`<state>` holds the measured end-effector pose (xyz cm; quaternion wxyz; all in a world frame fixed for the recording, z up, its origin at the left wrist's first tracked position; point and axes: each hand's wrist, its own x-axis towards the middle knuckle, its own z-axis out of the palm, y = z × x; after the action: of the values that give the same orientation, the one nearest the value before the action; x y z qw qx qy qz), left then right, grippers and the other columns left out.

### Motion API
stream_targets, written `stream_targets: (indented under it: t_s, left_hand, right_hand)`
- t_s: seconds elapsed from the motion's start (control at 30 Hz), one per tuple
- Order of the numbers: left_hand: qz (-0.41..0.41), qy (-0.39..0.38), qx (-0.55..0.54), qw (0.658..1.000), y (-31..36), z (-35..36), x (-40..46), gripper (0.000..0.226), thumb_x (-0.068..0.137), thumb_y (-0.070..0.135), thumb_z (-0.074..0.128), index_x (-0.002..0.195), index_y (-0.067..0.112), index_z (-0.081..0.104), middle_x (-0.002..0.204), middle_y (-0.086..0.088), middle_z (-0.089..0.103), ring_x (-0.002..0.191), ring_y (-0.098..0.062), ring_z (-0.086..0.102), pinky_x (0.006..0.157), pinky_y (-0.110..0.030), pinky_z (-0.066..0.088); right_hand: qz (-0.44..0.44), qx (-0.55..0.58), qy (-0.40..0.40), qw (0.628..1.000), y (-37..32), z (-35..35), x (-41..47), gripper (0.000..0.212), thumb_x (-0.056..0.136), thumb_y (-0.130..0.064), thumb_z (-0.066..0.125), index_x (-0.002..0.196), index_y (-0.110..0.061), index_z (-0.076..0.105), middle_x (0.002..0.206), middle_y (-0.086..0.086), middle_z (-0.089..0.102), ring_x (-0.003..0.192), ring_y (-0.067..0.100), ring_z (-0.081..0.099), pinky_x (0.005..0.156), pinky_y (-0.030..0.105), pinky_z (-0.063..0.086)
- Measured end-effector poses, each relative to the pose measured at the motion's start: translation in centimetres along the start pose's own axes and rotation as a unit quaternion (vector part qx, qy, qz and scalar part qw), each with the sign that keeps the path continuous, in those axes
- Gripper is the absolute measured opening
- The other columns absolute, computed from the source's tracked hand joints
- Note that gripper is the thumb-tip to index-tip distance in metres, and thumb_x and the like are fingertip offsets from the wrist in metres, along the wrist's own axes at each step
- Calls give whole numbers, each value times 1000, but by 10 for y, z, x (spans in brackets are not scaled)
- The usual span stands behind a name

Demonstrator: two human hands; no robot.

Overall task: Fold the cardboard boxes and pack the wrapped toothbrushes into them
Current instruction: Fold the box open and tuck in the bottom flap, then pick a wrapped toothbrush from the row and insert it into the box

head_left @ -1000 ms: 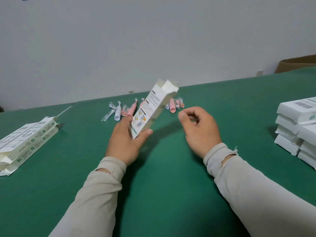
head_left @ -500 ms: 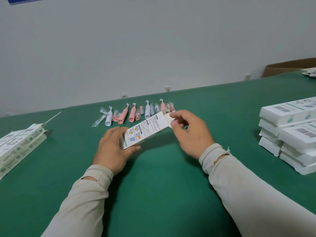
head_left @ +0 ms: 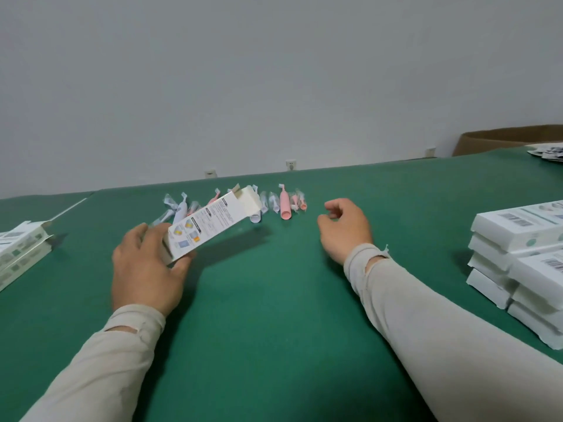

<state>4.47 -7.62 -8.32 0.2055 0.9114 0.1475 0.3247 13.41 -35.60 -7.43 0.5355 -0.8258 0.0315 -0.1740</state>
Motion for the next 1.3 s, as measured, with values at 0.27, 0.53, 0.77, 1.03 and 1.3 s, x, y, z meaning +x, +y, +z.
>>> stream_targets:
  t_s: [0.27,0.53,0.77,1.03,1.3]
  left_hand:
    - [-10,30,-22,999,-3,17,1,58,78,26,81,131,19,58,142,-16,46,134,-37,38,110,-46,29]
    - [-30,23,-28,999,-5,20,3,61,78,32,81,133,24,56,143,-10,46,131,-35,39,110,-44,30]
    - [-28,-4,-23,999,-8,18,5,59,78,33,81,131,20,58,140,-9,50,131,-34,41,110,-42,29]
    - [-13,-47,-21,999,-2,13,5,58,79,34,80,131,20,58,137,-10,52,127,-35,42,109,-46,34]
    - [23,-81,-12,996,10,2,-8,62,78,36,82,131,16,57,142,-12,48,134,-34,39,114,-48,30]
  right_hand:
    - [-62,-187,-173,965,-10,62,88,49,101,-23,38,146,-39,45,165,-4,18,151,28,18,122,40,13]
    - [-100,-382,-257,882,-22,96,122,34,99,-12,48,130,-10,59,139,14,57,136,32,44,110,47,34]
    - [-39,-344,-204,916,-15,101,119,43,101,-26,39,143,-30,48,145,3,54,131,30,49,110,36,39]
    - [-57,-370,-173,911,1,36,44,35,95,-21,39,124,-28,58,94,4,61,99,31,54,76,33,45]
    - [-137,-414,-173,883,-8,-23,-60,30,99,-34,40,124,-26,54,114,0,64,96,28,53,71,33,39]
